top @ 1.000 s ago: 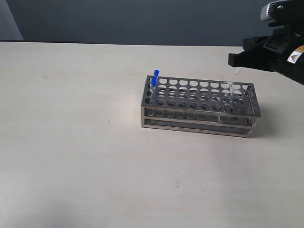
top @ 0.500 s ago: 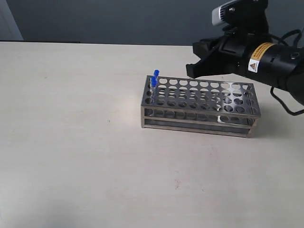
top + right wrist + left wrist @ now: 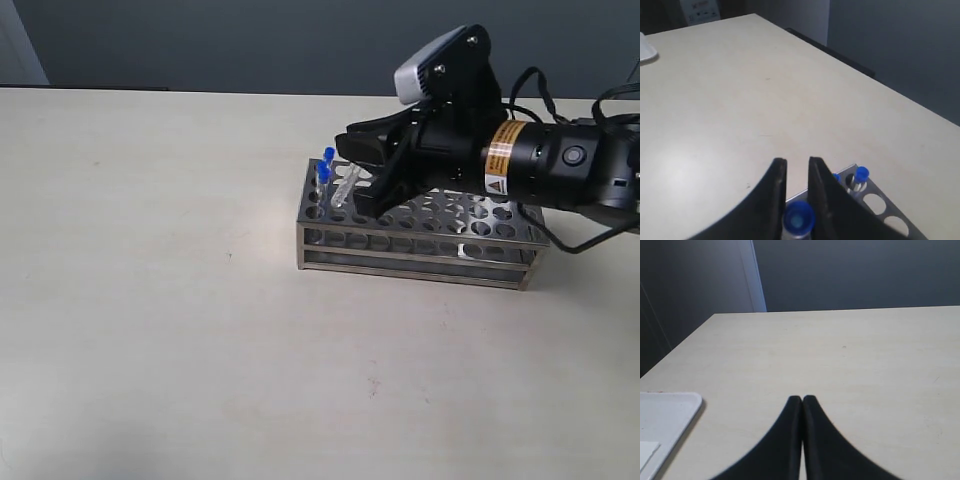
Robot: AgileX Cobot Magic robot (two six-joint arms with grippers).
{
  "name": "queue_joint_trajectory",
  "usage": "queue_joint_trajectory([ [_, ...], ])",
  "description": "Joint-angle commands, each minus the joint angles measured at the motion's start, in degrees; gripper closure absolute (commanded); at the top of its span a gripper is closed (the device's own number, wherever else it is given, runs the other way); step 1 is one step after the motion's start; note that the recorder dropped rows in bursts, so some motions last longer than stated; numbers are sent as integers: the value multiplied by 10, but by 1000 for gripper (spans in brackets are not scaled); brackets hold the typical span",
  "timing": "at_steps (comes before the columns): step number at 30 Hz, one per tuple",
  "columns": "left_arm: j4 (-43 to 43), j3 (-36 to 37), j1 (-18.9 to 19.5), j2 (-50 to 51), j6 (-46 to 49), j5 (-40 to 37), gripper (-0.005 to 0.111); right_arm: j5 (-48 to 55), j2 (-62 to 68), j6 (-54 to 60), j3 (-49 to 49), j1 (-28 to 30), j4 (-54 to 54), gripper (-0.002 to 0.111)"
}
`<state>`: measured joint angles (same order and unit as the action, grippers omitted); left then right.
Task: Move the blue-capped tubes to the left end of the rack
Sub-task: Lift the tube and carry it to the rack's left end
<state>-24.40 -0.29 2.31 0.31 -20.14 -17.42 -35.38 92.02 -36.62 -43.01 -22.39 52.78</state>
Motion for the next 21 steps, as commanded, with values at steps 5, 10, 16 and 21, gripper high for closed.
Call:
queue_joint_trajectory([
  [5, -3, 1, -2, -3, -3, 5, 106, -25, 40, -55, -47, 0, 101, 109],
  [10, -3, 1, -2, -3, -3, 5, 106, -26, 59, -54, -59, 0, 102, 109],
  [16, -3, 1, -2, -3, -3, 4, 106, -29, 85, -54, -88, 0, 121, 109],
  [21, -3, 1, -2, -3, -3, 4, 106, -27, 104, -55, -104, 0, 129, 109],
])
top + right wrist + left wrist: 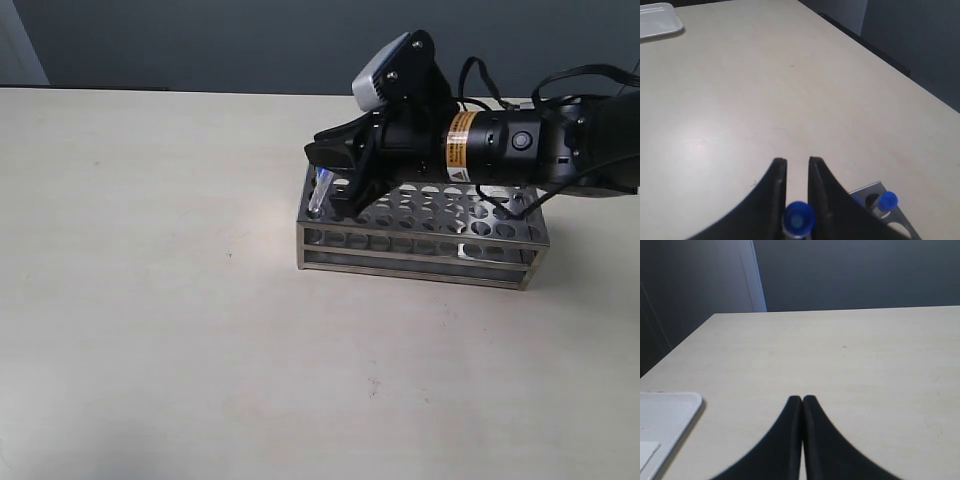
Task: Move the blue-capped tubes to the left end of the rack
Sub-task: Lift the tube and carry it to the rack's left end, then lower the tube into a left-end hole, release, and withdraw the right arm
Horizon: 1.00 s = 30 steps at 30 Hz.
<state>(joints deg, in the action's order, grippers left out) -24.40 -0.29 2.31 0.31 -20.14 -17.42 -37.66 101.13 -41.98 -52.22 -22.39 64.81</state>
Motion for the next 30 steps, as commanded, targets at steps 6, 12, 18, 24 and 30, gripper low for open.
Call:
queue_joint_trajectory([
  [6, -3, 1, -2, -3, -3, 4, 106, -3, 33, -1, -25, 0, 23, 109],
  [12, -3, 1, -2, -3, -3, 4, 106, -2, 44, -2, -31, 0, 39, 109],
  [18, -3, 1, -2, -3, -3, 4, 106, 13, 44, -2, -31, 0, 47, 109],
  [24, -3, 1, -2, -3, -3, 4, 106, 13, 44, -16, -31, 0, 57, 109],
  [30, -3, 1, -2, -3, -3, 4, 106, 9, 44, -30, -31, 0, 71, 109],
])
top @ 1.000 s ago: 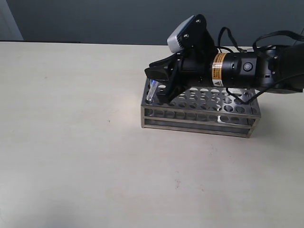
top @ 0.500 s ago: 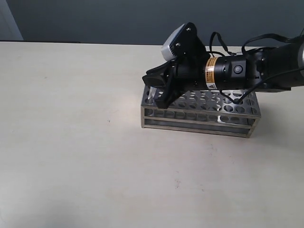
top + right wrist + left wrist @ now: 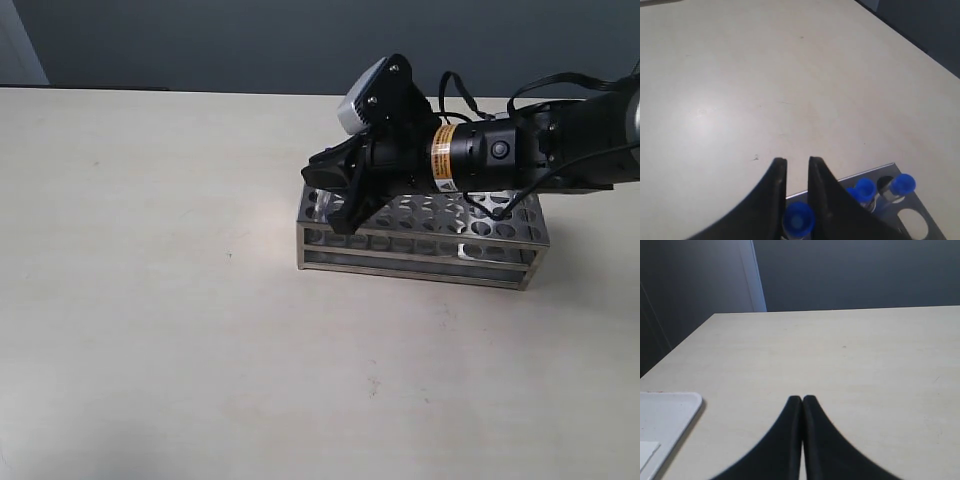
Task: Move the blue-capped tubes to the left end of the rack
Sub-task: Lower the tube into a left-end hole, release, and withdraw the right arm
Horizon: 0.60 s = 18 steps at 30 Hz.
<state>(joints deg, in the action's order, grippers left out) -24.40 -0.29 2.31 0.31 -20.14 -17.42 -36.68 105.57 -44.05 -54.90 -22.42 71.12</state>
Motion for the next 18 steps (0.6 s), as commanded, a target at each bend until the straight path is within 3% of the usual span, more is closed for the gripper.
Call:
queue_joint_trajectory([
  [1, -3, 1, -2, -3, -3, 4, 106, -3, -1, -9, -4, 0, 9, 109],
  [18, -3, 1, -2, -3, -3, 5, 106, 6, 0, -12, -4, -24, 17, 109],
])
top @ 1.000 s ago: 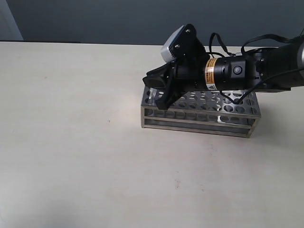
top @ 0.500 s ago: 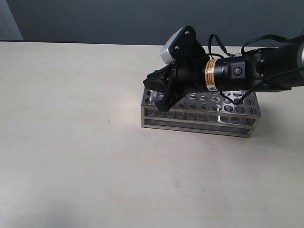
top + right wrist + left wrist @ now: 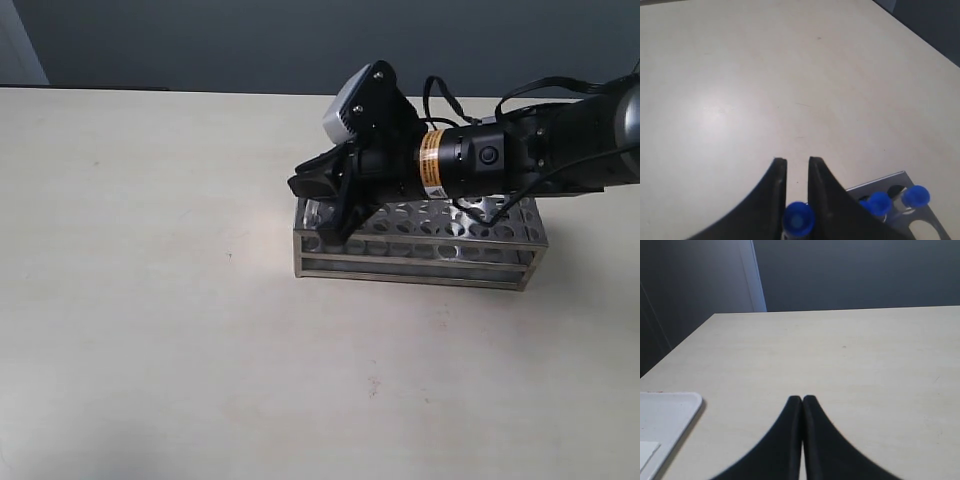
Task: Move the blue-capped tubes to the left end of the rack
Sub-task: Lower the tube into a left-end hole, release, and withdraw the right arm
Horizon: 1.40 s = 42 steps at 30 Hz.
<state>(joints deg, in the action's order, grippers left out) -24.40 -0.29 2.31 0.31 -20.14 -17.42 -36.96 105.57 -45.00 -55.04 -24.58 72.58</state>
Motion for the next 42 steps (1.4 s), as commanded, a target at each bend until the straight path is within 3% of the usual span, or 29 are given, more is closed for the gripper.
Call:
queue_joint_trajectory([
  [1, -3, 1, -2, -3, -3, 5, 106, 13, 0, 0, -3, -2, 3, 109],
  [27, -3, 1, -2, -3, -3, 5, 106, 31, 0, -31, -14, -2, 33, 109],
  [35, -3, 1, -2, -3, -3, 4, 106, 36, 0, -36, -14, -2, 40, 79],
  [42, -3, 1, -2, -3, -3, 4, 106, 15, 0, -36, -14, -2, 40, 78],
])
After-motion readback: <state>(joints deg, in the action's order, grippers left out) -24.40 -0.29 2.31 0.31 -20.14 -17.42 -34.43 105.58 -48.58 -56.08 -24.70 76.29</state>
